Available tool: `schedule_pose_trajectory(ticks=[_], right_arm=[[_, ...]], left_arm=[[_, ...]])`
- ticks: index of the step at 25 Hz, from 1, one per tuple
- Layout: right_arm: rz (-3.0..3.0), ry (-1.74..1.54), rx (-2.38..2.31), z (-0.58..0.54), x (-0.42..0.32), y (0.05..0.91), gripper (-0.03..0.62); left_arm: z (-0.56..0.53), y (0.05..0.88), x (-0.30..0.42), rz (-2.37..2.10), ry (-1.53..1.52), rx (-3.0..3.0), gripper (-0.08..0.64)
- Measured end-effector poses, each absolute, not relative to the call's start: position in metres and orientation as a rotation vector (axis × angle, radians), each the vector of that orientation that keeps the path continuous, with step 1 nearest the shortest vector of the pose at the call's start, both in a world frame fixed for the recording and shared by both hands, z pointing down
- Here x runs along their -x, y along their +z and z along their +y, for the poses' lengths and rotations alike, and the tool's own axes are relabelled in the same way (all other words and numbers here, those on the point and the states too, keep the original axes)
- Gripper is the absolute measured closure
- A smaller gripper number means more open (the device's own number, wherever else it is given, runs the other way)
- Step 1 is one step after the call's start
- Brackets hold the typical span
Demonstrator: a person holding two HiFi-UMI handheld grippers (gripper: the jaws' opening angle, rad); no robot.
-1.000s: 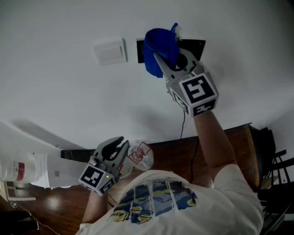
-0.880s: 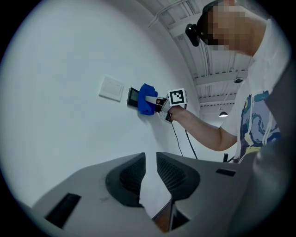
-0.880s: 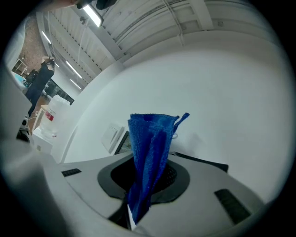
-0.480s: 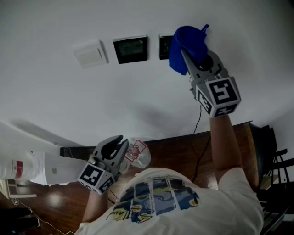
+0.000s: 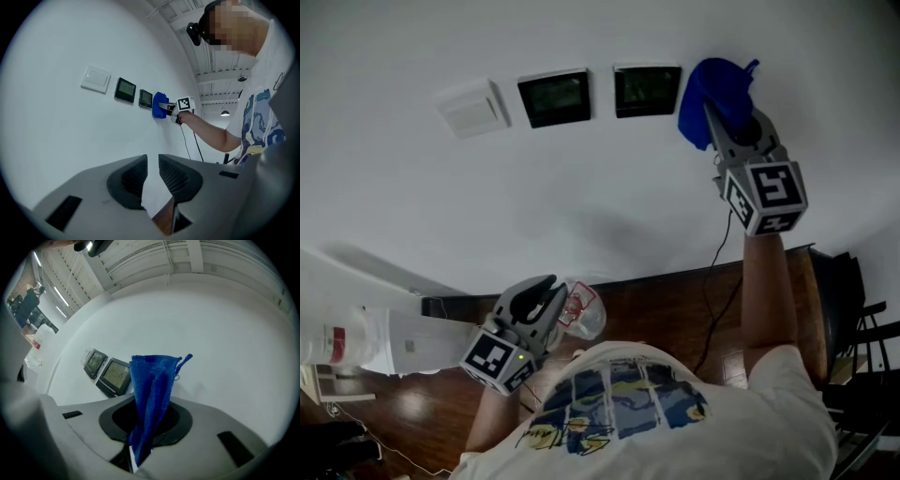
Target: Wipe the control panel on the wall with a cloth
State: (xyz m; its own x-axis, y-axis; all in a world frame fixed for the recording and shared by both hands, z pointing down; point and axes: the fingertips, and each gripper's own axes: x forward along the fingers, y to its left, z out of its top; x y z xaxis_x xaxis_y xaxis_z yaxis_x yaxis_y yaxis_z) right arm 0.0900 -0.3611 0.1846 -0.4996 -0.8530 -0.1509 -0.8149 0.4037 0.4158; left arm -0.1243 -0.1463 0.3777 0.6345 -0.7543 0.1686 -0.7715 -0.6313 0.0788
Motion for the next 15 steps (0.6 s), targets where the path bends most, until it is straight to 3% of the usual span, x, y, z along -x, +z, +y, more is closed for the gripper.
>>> schedule_pose_trajectory(ticks=[5, 15], right_arm=[[-2.627, -0.76, -1.463, -0.318, -0.055, 0.168, 0.517], [-2.824, -0.766, -1.089, -0.29, 0.14, 0.181, 0.517]], left_arm=[[-0.139, 0.379, 0.14, -1.287, 0.182, -2.705, 0.488], [-0.106, 0.38, 0.179, -1.306, 0.175, -2.712, 0.488]])
